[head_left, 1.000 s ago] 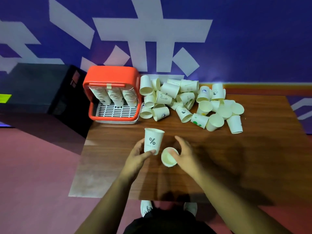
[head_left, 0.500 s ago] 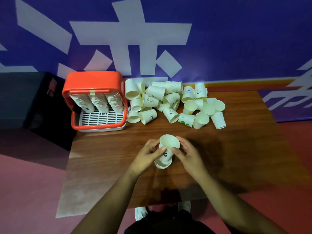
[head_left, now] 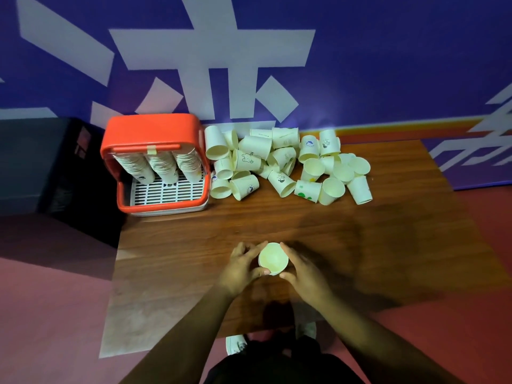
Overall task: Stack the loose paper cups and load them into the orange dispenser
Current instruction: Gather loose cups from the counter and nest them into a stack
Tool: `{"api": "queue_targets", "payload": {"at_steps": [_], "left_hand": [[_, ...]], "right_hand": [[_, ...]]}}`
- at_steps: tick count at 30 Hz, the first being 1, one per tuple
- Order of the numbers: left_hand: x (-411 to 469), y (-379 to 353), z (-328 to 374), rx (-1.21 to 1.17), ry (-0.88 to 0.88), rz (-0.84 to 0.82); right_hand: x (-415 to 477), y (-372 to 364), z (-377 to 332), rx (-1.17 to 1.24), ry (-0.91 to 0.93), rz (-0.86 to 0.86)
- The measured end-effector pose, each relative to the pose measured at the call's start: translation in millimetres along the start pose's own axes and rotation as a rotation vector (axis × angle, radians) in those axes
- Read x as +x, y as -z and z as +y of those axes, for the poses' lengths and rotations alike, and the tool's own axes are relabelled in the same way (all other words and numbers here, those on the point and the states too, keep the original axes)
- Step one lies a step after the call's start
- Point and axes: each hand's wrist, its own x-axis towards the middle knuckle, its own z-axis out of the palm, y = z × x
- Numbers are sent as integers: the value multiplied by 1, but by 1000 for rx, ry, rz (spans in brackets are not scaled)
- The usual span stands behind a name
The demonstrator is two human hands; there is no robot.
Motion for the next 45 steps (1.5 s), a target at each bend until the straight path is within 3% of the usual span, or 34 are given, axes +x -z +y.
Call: {"api": "queue_targets", "payload": {"at_steps": [4, 8, 17, 22, 31, 39, 45], "left_hand": [[6, 7, 0, -46, 43, -49], [25, 22, 10, -102, 120, 9], [115, 36, 88, 100, 45, 106], [179, 11, 136, 205, 2, 68], [276, -58, 179, 516, 82, 105], [295, -86, 171, 701, 88, 106], [286, -79, 170, 818, -82, 154]], "right_hand": [[2, 5, 7, 37, -41, -33], [7, 36, 22, 167, -175, 23], [49, 157, 109, 60, -390, 264], [93, 196, 141, 34, -424, 254], [171, 220, 202, 60, -465, 307], [212, 210, 230, 103, -503, 251], [199, 193, 233, 207, -483, 224]]}}
